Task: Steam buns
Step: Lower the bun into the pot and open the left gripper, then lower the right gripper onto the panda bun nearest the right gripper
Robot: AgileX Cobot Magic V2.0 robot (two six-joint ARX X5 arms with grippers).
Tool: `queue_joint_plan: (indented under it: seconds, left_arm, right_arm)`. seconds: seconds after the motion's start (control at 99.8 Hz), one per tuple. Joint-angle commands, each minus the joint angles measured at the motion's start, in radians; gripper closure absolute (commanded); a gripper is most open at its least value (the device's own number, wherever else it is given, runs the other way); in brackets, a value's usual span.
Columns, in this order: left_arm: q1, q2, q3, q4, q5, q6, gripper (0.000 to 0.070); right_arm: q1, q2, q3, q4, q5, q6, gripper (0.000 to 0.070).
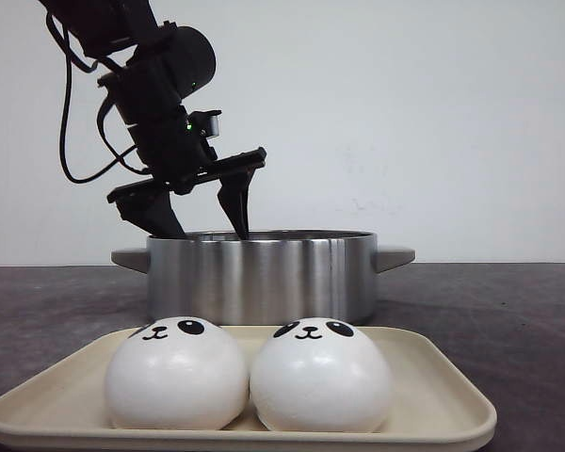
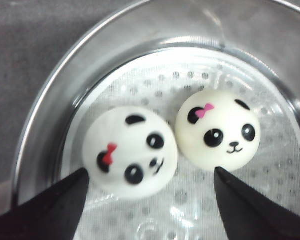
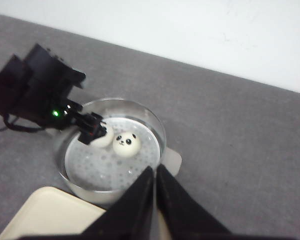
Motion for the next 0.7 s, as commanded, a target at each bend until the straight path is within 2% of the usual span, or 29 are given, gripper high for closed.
queue_joint_plan:
  seconds: [0.0, 0.321, 0.511, 0.692]
  left_arm:
    - [-0.010, -0.017, 0.028, -0.015, 0.002, -0.022, 0.0214]
    - [-0.057, -0.308, 0.028, -0.156, 0.000, 0.007, 0.0214]
    - [-0.106, -0.539, 0.028, -0.238, -0.007, 0.027, 0.0219]
    - [-0.142, -0.736, 0.028, -0.340, -0.007, 0.027, 0.0224]
  right_arm:
    - [0.010, 0.026, 0.017, -0.007, 0.002, 0.038, 0.0699]
    - [0.001, 0.138, 0.014, -0.023, -0.012, 0.051, 0.0699]
    - [-0.002, 0.206, -0.053, 0.026, -0.137, 0.075, 0.0699]
    - [-0.002, 0.216, -0.231, 0.177, -0.276, 0.165, 0.0698]
